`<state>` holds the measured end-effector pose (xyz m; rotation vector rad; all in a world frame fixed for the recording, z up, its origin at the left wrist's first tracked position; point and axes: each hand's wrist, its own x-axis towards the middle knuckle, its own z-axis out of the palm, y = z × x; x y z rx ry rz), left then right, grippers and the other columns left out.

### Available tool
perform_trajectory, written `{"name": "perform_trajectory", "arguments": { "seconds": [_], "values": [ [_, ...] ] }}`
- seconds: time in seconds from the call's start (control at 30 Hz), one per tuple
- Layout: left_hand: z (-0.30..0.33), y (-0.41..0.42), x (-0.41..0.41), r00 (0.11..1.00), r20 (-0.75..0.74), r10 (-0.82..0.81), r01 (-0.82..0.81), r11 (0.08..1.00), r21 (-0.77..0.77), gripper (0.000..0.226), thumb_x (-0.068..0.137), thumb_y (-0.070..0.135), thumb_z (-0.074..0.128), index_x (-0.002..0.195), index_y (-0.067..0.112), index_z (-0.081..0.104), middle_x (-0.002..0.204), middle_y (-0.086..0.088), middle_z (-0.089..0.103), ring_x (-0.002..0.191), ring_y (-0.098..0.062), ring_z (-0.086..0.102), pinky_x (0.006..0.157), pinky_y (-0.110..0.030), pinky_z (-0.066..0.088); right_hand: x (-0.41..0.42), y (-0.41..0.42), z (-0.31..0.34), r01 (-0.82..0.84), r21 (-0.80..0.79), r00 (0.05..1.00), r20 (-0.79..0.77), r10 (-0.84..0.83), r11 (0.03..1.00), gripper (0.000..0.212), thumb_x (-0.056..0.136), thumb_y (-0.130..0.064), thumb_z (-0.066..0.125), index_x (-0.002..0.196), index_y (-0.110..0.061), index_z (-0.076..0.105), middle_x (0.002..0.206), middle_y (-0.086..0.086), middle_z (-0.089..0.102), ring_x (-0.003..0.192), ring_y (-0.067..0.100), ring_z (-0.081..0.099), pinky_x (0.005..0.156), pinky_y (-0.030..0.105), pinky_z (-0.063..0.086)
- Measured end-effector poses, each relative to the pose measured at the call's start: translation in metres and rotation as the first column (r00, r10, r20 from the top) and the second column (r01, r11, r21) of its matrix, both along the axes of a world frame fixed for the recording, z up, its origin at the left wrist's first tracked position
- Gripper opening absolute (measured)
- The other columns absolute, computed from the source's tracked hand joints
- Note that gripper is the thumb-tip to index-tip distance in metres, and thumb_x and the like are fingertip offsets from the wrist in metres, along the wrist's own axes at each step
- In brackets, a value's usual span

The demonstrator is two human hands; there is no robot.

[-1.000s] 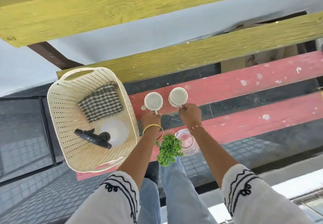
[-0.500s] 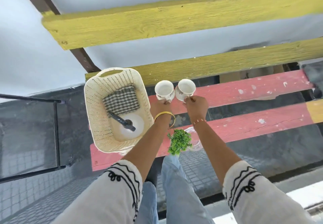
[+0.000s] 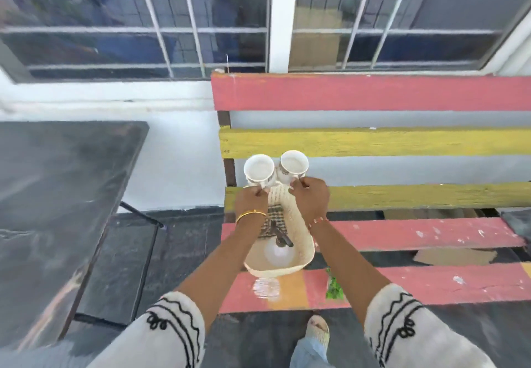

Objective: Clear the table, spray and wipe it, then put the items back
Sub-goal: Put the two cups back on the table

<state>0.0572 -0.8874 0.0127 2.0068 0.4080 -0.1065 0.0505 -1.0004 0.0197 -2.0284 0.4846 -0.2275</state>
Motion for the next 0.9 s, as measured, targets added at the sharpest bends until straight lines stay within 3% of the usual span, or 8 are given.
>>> {"name": "perform_trajectory", "arguments": {
  "seconds": [0.13,0.2,0.3,0.43,0.53,0.63,0.73,0.9],
  "values": [
    [0.031,0.078,-0.017,0.986,0.058,0.154,-0.149,0.986,-0.078,0.022,0.081,0.009,0.059,0.067,-0.007,0.065,0.076,-0.033,0.062,0.073,-0.038,0.061,0.078,-0.04,0.054,-0.005,0.075,0.028,-0.104,0.039,0.99,0.1,0.1,0.994,0.033,0.086,-0.013,0.06,0.053,-0.009,0.061,0.07,0.02,0.071,0.079,0.034,0.068,0.074,0.037,0.048],
    [0.04,0.102,-0.022,0.982,0.047,0.186,-0.179,0.977,-0.117,0.031,0.083,0.009,0.057,0.053,0.008,0.058,0.071,-0.025,0.064,0.073,-0.03,0.06,0.086,-0.045,0.054,-0.004,0.1,0.031,-0.126,0.041,0.985,0.126,0.12,0.991,0.041,0.086,-0.013,0.06,0.046,-0.015,0.053,0.068,0.021,0.07,0.078,0.035,0.068,0.071,0.037,0.047],
    [0.056,0.152,-0.036,0.97,0.042,0.24,-0.232,0.962,-0.143,0.037,0.085,0.014,0.057,0.051,0.024,0.049,0.058,-0.003,0.053,0.074,-0.024,0.055,0.088,-0.044,0.053,-0.007,0.148,0.04,-0.207,0.06,0.969,0.149,0.196,0.977,0.042,0.087,-0.013,0.059,0.047,-0.018,0.049,0.071,0.019,0.071,0.077,0.029,0.069,0.061,0.027,0.041],
    [0.061,0.227,-0.061,0.927,0.111,0.358,-0.346,0.932,-0.111,0.037,0.084,0.016,0.062,0.048,0.014,0.051,0.062,-0.013,0.049,0.068,-0.021,0.05,0.085,-0.047,0.053,-0.019,0.223,0.056,-0.366,0.102,0.917,0.208,0.34,0.925,0.029,0.088,-0.01,0.059,0.063,0.003,0.066,0.071,0.02,0.071,0.074,0.025,0.07,0.05,0.007,0.037],
    [0.069,0.271,-0.077,0.908,0.11,0.403,-0.393,0.913,-0.107,0.031,0.084,0.014,0.06,0.054,0.008,0.059,0.062,-0.012,0.051,0.071,-0.021,0.051,0.086,-0.045,0.054,-0.024,0.269,0.063,-0.442,0.114,0.883,0.231,0.408,0.89,0.038,0.087,-0.01,0.059,0.049,-0.007,0.056,0.059,0.014,0.064,0.072,0.025,0.07,0.048,0.012,0.039],
    [0.083,0.317,-0.097,0.868,0.095,0.487,-0.47,0.869,-0.155,0.035,0.086,0.01,0.056,0.053,0.023,0.052,0.061,-0.003,0.056,0.077,-0.023,0.056,0.091,-0.043,0.053,-0.031,0.318,0.07,-0.534,0.089,0.83,0.245,0.501,0.841,0.05,0.085,-0.011,0.061,0.041,-0.019,0.039,0.046,0.002,0.054,0.074,0.035,0.069,0.058,0.029,0.042],
    [0.084,0.358,-0.111,0.825,0.094,0.557,-0.532,0.823,-0.2,0.037,0.085,0.007,0.057,0.053,0.023,0.051,0.058,0.0,0.054,0.078,-0.025,0.057,0.093,-0.048,0.051,-0.039,0.359,0.076,-0.601,0.118,0.789,0.248,0.562,0.791,0.051,0.084,-0.008,0.061,0.04,-0.019,0.038,0.039,-0.011,0.046,0.07,0.032,0.069,0.06,0.029,0.043],
    [0.072,0.426,-0.129,0.775,0.098,0.624,-0.599,0.775,-0.201,0.035,0.084,0.006,0.058,0.053,0.023,0.052,0.047,0.006,0.058,0.08,-0.025,0.058,0.093,-0.049,0.051,-0.048,0.428,0.069,-0.676,0.142,0.732,0.244,0.636,0.723,0.05,0.084,-0.005,0.059,0.041,-0.018,0.038,0.028,-0.016,0.043,0.061,0.023,0.063,0.054,0.026,0.039]
  ]
}}
